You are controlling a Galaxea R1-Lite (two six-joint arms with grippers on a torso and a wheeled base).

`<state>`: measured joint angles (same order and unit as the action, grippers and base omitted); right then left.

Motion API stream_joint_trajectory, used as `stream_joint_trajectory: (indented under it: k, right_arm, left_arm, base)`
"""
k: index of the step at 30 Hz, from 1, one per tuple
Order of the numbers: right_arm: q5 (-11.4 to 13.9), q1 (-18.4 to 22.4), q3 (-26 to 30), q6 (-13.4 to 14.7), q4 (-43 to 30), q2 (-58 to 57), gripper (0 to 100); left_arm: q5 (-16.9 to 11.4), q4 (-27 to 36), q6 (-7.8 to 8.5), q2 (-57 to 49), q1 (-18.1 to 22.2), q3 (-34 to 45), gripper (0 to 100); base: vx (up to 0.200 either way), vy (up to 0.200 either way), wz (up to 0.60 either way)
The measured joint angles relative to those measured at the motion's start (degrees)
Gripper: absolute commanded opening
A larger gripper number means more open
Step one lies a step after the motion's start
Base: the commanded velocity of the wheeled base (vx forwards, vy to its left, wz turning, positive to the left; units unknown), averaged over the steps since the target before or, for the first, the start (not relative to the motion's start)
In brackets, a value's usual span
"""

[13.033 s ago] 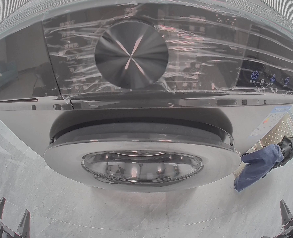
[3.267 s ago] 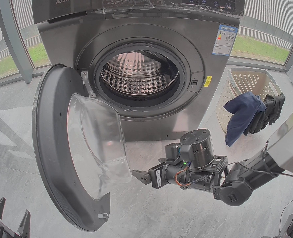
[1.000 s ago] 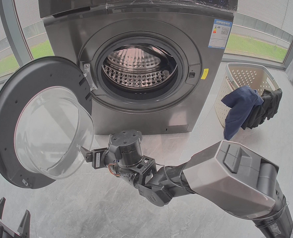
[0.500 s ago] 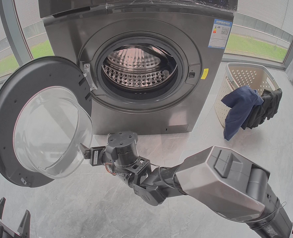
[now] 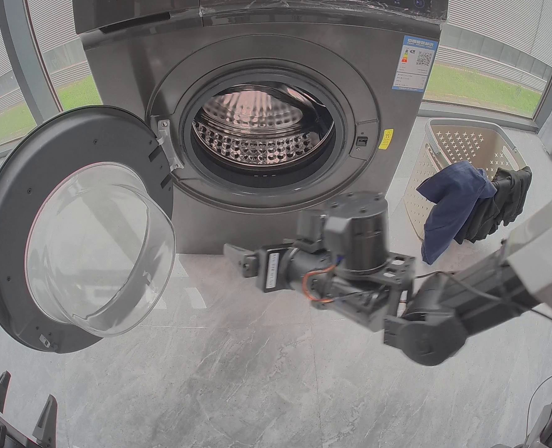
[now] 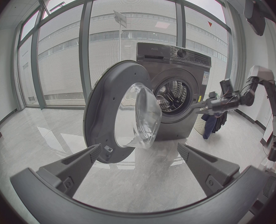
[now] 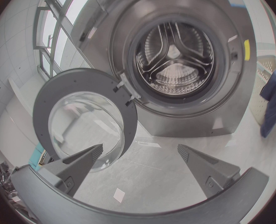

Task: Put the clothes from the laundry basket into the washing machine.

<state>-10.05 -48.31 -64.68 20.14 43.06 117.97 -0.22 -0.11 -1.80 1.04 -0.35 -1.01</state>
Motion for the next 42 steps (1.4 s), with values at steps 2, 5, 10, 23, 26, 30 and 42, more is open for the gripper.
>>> stream_joint_trajectory:
  k: [2,5,10,23,26,30,42]
  right_arm:
    - [0.0,1.2,5.1,-0.7,0.0,-5.3,100]
    - [0.1,2.8,12.5,-1.7,0.0,-13.8,100]
    - [0.2,6.6,23.5,-4.0,-0.3,-28.6,100]
    - [2.7,29.3,51.2,-10.4,-1.6,-64.7,100]
    - [3.9,33.2,57.5,-11.1,-2.5,-71.0,100]
    - [5.6,37.3,62.1,-11.9,-6.4,-79.9,100]
    - [13.1,44.5,63.7,-13.3,-35.1,-106.2,100]
  left_arm:
    - [0.0,0.0,-0.02,0.0,0.0,0.0,100]
    - [0.0,0.0,0.00,0.0,0.0,0.0,100]
    - [0.0,0.0,0.00,0.0,0.0,0.0,100]
    - [0.0,0.0,-0.02,0.0,0.0,0.0,100]
    - [0.0,0.0,-0.02,0.0,0.0,0.0,100]
    - [0.0,0.0,-0.02,0.0,0.0,0.0,100]
    - [0.0,0.0,0.02,0.0,0.0,0.0,100]
  base:
    - [0.000,0.000,0.00]
    - [0.000,0.000,0.00]
    - [0.000,0.000,0.00]
    - [0.000,0.000,0.00]
    - [0.000,0.000,0.00]
    - [0.000,0.000,0.00]
    - [0.000,0.000,0.00]
